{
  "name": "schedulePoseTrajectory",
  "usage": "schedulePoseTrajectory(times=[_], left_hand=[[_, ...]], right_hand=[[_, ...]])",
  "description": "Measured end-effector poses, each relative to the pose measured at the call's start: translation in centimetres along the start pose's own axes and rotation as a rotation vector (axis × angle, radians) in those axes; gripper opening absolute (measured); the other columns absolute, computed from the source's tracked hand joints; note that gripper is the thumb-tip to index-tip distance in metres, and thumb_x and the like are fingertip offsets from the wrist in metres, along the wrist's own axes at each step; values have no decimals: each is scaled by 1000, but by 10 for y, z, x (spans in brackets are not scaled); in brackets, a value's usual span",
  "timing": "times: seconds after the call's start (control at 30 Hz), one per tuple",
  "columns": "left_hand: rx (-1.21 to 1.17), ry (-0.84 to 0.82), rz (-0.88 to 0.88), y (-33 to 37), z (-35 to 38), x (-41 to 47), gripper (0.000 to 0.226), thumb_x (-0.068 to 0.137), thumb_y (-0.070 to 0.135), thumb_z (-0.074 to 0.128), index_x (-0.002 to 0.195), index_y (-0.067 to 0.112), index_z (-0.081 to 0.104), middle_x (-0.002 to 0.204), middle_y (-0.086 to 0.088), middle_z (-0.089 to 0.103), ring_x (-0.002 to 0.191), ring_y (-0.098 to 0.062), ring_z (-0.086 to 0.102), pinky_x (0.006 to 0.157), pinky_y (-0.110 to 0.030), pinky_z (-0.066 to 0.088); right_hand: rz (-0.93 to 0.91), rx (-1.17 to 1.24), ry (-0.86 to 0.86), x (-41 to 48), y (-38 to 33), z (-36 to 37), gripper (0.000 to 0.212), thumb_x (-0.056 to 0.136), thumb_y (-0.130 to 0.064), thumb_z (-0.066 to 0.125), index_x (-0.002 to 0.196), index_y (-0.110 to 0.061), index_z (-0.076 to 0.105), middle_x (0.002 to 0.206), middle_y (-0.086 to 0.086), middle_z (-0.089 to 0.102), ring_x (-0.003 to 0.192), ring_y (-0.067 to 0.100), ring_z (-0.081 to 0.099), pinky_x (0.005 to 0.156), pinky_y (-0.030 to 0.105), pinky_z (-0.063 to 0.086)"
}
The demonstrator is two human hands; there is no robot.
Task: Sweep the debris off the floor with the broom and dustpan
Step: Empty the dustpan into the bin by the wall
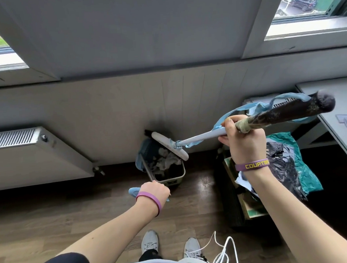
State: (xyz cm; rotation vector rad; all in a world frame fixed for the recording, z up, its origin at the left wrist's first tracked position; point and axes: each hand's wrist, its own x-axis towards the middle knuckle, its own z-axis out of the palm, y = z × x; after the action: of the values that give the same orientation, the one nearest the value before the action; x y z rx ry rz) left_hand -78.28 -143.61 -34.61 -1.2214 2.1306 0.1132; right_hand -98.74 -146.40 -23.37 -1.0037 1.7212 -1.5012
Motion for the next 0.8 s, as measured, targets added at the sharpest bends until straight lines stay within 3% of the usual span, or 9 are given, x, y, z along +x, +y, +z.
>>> schedulePoseTrajectory(times=[0.13, 0.27, 0.43, 0.6, 0.7, 0.8], left_hand=[[12, 22, 17, 2, 1, -4, 30, 94, 2, 39, 119, 9, 54, 122, -15, 58, 110, -31, 57, 81, -41, 48], [38, -5, 21, 8, 9, -2, 34, 95, 2, 36, 125, 6, 52, 137, -30, 43, 114, -36, 57, 82, -41, 48], [52, -78, 45, 8, 21, 4, 37, 96, 3, 32, 129, 5, 49, 144, -34, 31, 113, -41, 57, 83, -44, 48], [50, 0, 21, 6, 12, 1, 35, 95, 1, 35, 126, 5, 50, 139, -27, 43, 113, -36, 58, 80, -41, 48], [39, -1, -10, 5, 11, -2, 36, 95, 1, 34, 127, 6, 49, 141, -28, 40, 111, -39, 58, 80, -43, 48], [62, -56, 13, 7, 17, 0, 38, 96, 2, 31, 131, 5, 46, 145, -34, 30, 111, -41, 58, 82, -45, 49]], right_hand=[[-4, -14, -2, 1, -3, -1, 29, 90, -12, 56, 65, -27, 61, 68, -9, 63, 79, 20, 69, 72, 46, 60], [-15, -31, 2, 1, 0, -2, 31, 90, -13, 56, 63, -29, 61, 65, -10, 63, 77, 19, 69, 72, 47, 59], [1, -126, -44, -8, 18, 2, 20, 82, -32, 51, 67, -41, 60, 64, -22, 64, 75, 21, 68, 77, 54, 54], [1, -48, -2, -8, 17, -1, 28, 91, -13, 55, 67, -29, 58, 64, -20, 63, 67, 9, 66, 75, 54, 56], [-22, -53, -2, -8, 11, -6, 31, 90, -15, 55, 64, -32, 59, 70, -12, 64, 78, 23, 68, 73, 52, 57], [-8, -49, -58, -12, 11, -9, 25, 83, -30, 53, 63, -41, 64, 73, 5, 63, 81, 39, 64, 75, 56, 54]])
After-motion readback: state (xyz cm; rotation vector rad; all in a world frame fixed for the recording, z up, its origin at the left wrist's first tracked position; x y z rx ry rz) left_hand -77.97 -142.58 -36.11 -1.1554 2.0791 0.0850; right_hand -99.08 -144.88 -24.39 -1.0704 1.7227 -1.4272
